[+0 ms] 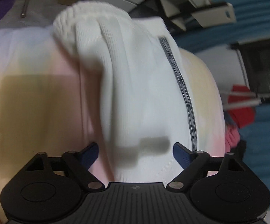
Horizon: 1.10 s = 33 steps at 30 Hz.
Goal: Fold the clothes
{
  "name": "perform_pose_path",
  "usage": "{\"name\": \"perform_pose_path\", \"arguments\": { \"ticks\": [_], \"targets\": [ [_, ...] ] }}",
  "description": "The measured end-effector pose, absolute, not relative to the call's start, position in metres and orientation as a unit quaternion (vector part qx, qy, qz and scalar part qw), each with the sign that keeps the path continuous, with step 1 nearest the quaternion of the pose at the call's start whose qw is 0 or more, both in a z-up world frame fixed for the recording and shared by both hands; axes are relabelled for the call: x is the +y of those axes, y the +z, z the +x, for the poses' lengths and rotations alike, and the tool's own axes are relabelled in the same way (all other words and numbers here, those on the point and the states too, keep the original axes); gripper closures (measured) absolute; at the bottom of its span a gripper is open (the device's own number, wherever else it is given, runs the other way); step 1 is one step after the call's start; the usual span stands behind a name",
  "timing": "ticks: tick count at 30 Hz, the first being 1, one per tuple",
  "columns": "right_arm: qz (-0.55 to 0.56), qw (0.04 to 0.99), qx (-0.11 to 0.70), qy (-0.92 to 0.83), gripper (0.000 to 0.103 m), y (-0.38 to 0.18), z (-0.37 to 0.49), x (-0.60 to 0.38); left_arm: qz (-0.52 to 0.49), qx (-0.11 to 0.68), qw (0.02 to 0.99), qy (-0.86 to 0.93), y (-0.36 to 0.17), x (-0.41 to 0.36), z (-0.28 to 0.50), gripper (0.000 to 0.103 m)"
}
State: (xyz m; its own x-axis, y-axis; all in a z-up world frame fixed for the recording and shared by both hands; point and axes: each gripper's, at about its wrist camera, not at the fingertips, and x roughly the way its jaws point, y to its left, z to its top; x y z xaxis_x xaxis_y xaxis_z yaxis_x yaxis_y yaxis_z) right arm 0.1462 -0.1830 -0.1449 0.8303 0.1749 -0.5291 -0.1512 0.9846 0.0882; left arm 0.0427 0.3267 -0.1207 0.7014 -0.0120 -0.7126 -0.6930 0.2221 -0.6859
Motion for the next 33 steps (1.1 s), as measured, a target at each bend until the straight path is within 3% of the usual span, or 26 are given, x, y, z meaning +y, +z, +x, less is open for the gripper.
{"name": "perform_pose_path", "arguments": {
  "ticks": [6, 10, 12, 15, 25, 33],
  "targets": [
    [0.021, 0.965, 0.247, 0.09, 0.033, -0.13, 0.146, -0.177, -0.572, 0.234, 0.742, 0.26, -0.122, 0.357, 0.05, 0.027],
    [-0.005, 0.967, 0.236, 0.1, 0.034, -0.132, 0.144, -0.164, -0.522, 0.205, 0.782, 0.273, -0.113, 0.357, 0.064, 0.051],
    [-0.012, 0.959, 0.262, 0.103, 0.034, -0.143, 0.149, -0.16, -0.482, 0.202, 0.807, 0.277, -0.104, 0.351, 0.072, 0.075],
    [-0.019, 0.954, 0.279, 0.108, 0.034, -0.151, 0.154, -0.158, -0.418, 0.188, 0.846, 0.273, -0.082, 0.334, 0.081, 0.085],
    [0.055, 0.965, 0.255, 0.036, 0.035, -0.12, 0.151, -0.215, -0.223, 0.084, 0.947, 0.215, 0.011, 0.201, 0.108, 0.089],
    [0.095, 0.96, 0.252, -0.076, 0.035, -0.108, 0.153, -0.276, -0.173, 0.025, 0.975, 0.137, 0.039, 0.033, 0.12, 0.089]
  ]
}}
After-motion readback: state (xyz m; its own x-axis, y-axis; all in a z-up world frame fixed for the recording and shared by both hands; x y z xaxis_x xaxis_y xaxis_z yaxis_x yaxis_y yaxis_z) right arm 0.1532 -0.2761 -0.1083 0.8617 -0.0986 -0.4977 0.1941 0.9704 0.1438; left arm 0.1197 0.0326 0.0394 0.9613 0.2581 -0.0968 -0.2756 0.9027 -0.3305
